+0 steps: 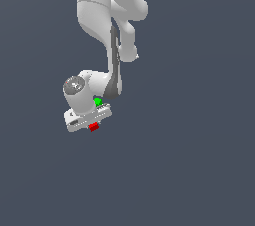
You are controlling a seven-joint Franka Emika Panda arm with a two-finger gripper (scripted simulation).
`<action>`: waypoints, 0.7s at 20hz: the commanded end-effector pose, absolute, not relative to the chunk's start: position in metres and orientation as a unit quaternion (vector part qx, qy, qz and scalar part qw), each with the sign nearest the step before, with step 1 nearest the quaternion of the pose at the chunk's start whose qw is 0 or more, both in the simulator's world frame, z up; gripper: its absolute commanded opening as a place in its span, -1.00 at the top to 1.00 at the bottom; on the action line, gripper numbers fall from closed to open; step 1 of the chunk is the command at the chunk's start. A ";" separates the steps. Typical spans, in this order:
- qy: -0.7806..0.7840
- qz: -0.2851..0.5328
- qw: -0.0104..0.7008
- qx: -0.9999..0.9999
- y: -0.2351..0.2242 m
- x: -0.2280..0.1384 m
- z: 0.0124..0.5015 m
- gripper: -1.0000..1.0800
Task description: Stack the red cube on top of the green cube.
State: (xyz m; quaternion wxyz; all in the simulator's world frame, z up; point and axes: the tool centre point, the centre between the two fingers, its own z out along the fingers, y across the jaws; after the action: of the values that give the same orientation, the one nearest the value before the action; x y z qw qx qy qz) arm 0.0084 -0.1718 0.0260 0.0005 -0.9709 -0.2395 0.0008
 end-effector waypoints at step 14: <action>-0.240 0.000 0.000 -0.971 -0.172 0.008 0.112 1.00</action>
State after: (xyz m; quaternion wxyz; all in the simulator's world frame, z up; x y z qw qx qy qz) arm 0.0082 -0.1717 0.1051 -0.0002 -0.9709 -0.2395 -0.0004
